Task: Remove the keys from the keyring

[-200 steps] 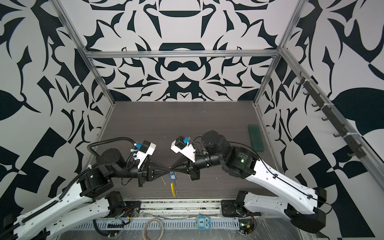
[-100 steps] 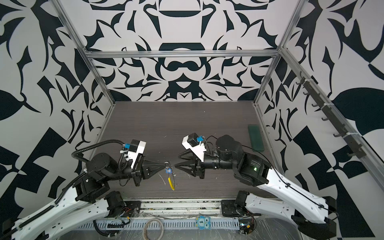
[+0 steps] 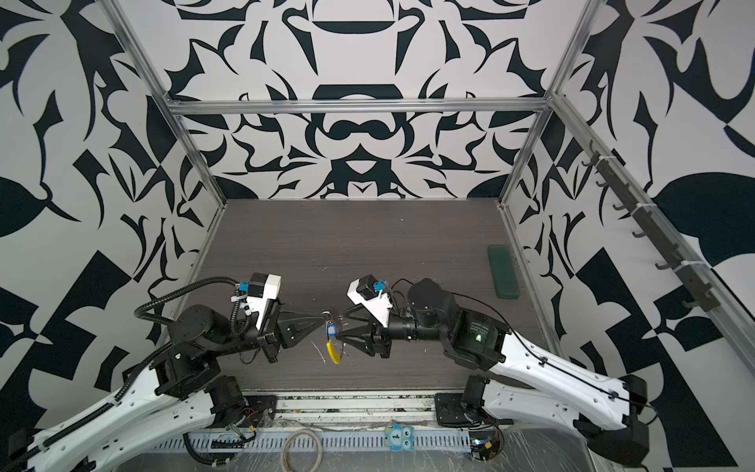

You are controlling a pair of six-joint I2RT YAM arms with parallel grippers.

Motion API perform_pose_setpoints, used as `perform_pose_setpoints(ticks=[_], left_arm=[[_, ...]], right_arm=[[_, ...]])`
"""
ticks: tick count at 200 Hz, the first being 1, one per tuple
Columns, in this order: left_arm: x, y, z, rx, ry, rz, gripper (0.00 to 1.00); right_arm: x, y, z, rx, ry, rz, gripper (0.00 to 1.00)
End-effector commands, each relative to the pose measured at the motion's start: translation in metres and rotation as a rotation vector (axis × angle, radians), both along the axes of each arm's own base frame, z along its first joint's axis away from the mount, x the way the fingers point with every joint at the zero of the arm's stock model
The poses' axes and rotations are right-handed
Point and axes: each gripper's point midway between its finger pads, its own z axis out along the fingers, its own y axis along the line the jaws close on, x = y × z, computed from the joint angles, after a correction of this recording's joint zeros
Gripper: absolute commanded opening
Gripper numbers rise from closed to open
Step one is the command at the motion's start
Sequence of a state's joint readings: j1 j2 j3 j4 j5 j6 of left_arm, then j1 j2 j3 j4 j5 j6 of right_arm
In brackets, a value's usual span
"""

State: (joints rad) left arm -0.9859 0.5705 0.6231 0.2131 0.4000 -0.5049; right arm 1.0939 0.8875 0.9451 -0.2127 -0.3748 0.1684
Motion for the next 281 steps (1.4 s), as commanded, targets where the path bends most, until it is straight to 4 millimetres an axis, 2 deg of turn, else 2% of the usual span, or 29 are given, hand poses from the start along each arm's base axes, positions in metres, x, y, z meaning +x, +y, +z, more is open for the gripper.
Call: perform_pose_setpoints(ticks=[1,26,62,111,144,175,194,217,250,281], left_arm=[[0.001,0.002,0.007,-0.042,-0.012,0.009,0.00],[0.001,0.002,0.006,-0.041,-0.008,0.007,0.00],[0.002,0.002,0.004,-0.042,-0.004,0.013,0.00],[0.001,0.002,0.003,-0.041,0.000,0.006,0.00],[0.002,0.001,0.000,-0.035,0.007,0.009,0.00],[0.004,0.000,-0.002,-0.030,0.014,0.012,0.00],[0.003,-0.001,-0.002,-0.029,0.016,0.009,0.00],[0.003,-0.001,-0.002,-0.030,0.016,0.008,0.00],[0.001,0.003,0.000,-0.040,0.008,0.006,0.00],[-0.001,0.005,-0.001,-0.034,0.005,0.004,0.00]], right_arm=[[-0.003,0.008,0.019,0.067,-0.067,0.017,0.54],[-0.007,0.014,0.021,0.065,-0.079,0.038,0.52],[-0.008,0.019,0.022,0.063,-0.088,0.044,0.42],[-0.005,0.020,0.024,0.061,-0.099,0.025,0.35],[-0.005,0.021,0.029,0.067,-0.104,0.029,0.26],[-0.004,0.021,0.029,0.064,-0.102,0.023,0.24],[-0.003,0.022,0.026,0.055,-0.101,0.018,0.17],[-0.002,0.020,0.024,0.043,-0.097,0.011,0.00],[-0.005,0.013,0.023,0.006,-0.080,0.011,0.00],[-0.016,0.006,0.023,-0.034,-0.054,0.061,0.00]])
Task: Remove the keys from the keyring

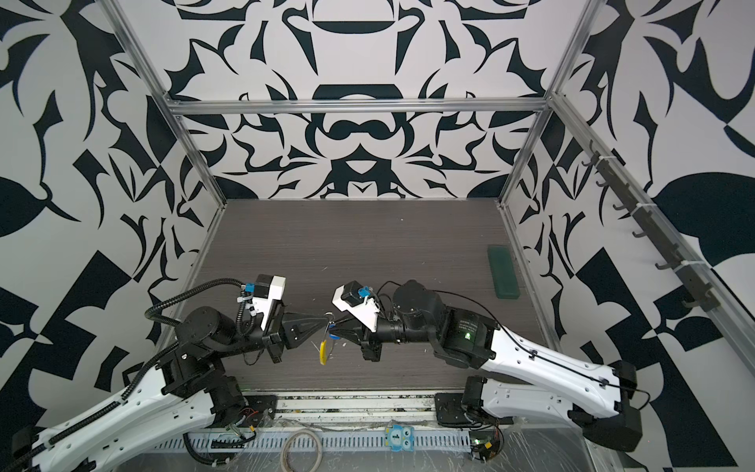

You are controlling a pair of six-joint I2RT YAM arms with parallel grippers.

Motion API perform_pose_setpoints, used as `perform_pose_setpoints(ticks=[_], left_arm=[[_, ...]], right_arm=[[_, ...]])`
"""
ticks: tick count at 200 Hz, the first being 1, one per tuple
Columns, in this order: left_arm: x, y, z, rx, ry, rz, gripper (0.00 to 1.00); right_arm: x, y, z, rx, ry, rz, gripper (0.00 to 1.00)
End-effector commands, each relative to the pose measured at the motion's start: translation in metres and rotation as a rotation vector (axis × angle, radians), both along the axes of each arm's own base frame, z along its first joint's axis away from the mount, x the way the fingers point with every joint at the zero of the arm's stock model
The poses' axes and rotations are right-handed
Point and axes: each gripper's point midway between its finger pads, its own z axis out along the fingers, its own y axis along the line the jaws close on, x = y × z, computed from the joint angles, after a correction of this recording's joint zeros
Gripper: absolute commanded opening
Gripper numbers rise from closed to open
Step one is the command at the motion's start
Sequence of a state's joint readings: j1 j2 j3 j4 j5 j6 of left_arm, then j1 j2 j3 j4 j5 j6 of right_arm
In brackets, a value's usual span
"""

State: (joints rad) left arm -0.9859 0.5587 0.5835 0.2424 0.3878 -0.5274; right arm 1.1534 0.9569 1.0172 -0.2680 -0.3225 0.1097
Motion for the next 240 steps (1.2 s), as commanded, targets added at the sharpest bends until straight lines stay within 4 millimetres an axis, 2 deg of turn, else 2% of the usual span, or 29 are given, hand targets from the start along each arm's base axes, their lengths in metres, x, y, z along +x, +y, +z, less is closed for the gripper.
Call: perform_pose_setpoints(ticks=[1,36,98,143,184,240], left_arm=[[-0.003,0.005,0.008,-0.031,-0.020,-0.003,0.00],[-0.008,0.004,0.007,-0.014,-0.022,-0.033,0.00],[-0.017,0.000,0.004,0.009,-0.013,-0.090,0.00],[-0.025,0.000,0.004,0.014,-0.017,-0.145,0.00],[-0.030,0.004,0.010,-0.022,-0.028,-0.157,0.00],[-0.022,0.013,0.022,-0.113,-0.037,-0.087,0.00]], right_arm=[[-0.010,-0.009,0.024,0.023,-0.006,0.038,0.00],[-0.011,-0.013,0.024,-0.027,0.003,0.061,0.00],[0.007,-0.020,0.031,-0.055,-0.029,0.014,0.00],[0.008,-0.021,0.031,-0.073,-0.030,0.023,0.00],[0.008,-0.018,0.024,-0.094,-0.014,0.045,0.00],[0.007,-0.010,0.006,-0.118,0.029,0.067,0.00]])
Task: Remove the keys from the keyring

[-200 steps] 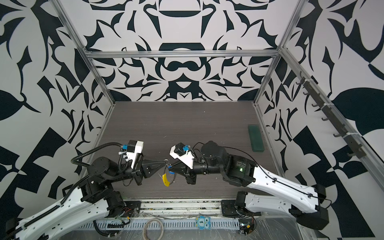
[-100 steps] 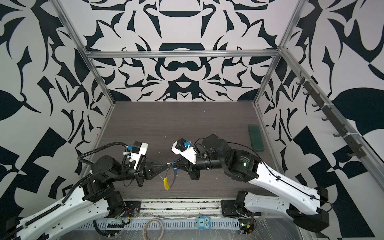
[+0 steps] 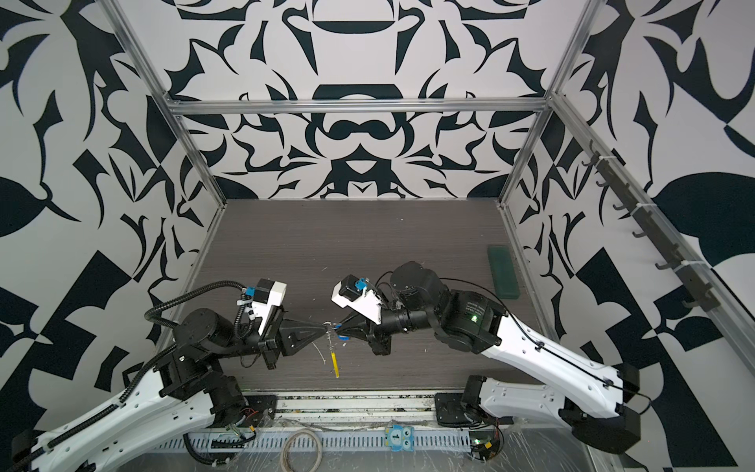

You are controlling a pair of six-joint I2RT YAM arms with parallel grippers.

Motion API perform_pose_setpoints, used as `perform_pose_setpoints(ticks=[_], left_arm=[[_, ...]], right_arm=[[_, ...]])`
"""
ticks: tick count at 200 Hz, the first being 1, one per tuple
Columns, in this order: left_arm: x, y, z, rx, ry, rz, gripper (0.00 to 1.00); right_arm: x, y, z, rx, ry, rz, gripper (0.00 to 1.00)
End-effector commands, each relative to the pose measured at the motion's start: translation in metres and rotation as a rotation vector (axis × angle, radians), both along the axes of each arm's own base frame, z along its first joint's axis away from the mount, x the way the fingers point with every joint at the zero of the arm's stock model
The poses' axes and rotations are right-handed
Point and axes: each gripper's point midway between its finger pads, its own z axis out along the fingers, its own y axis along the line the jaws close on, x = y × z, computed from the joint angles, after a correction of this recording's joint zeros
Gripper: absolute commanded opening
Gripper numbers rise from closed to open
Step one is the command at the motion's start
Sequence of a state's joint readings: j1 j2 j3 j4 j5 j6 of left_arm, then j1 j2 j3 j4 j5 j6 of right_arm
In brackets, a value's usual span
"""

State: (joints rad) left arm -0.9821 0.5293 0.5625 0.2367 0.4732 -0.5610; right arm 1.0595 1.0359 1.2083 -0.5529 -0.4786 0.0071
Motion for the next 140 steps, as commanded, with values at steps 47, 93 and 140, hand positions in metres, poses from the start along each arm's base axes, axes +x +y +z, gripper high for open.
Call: perform_pose_setpoints(ticks=[47,93,140], left_arm=[[0.006,0.013,0.031,-0.159,-0.043,0.073,0.00],[0.015,0.022,0.038,-0.246,-0.076,0.150,0.00],[0.013,0.023,0.043,-0.297,-0.096,0.136,0.00]], right_arm=[[0.006,0.010,-0.001,0.041,0.020,-0.013,0.00],[0.003,0.020,-0.017,0.030,-0.032,-0.075,0.00],[0.005,0.023,-0.029,0.013,-0.076,-0.123,0.00]])
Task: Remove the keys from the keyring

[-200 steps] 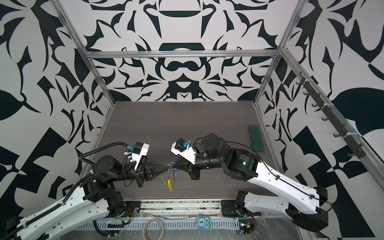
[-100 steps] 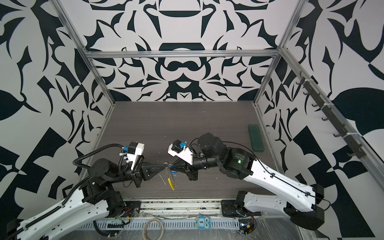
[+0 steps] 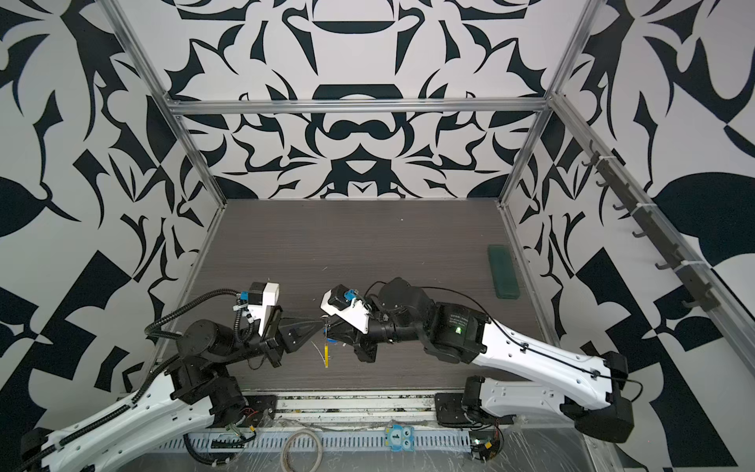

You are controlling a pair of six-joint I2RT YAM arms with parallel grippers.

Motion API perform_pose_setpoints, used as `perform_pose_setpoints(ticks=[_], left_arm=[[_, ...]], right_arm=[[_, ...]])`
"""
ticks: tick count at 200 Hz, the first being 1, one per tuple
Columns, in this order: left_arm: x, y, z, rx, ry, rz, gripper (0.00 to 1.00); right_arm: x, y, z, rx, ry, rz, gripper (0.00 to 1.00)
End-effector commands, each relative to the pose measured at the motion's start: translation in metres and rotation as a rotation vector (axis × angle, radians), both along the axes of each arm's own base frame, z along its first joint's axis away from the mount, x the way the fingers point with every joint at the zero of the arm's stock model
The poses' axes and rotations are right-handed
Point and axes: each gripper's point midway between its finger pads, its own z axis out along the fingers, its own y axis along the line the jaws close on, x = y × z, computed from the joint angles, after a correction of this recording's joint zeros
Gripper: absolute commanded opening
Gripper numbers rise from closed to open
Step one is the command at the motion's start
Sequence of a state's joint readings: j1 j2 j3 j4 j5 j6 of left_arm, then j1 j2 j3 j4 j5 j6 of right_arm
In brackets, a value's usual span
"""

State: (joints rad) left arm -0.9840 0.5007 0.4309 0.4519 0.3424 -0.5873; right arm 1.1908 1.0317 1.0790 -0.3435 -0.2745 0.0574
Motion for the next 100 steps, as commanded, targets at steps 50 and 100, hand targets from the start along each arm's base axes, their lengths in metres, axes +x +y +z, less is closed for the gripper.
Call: perform_pose_setpoints(ticks=[50,100], left_arm=[[-0.007,0.007,0.037,-0.082,-0.075,-0.010,0.00],[-0.009,0.011,0.037,-0.090,-0.082,-0.002,0.00]], right_arm=[[-0.003,-0.009,0.004,0.008,-0.010,-0.021,0.15],[-0.013,-0.028,0.046,0.137,-0.041,-0.010,0.42]])
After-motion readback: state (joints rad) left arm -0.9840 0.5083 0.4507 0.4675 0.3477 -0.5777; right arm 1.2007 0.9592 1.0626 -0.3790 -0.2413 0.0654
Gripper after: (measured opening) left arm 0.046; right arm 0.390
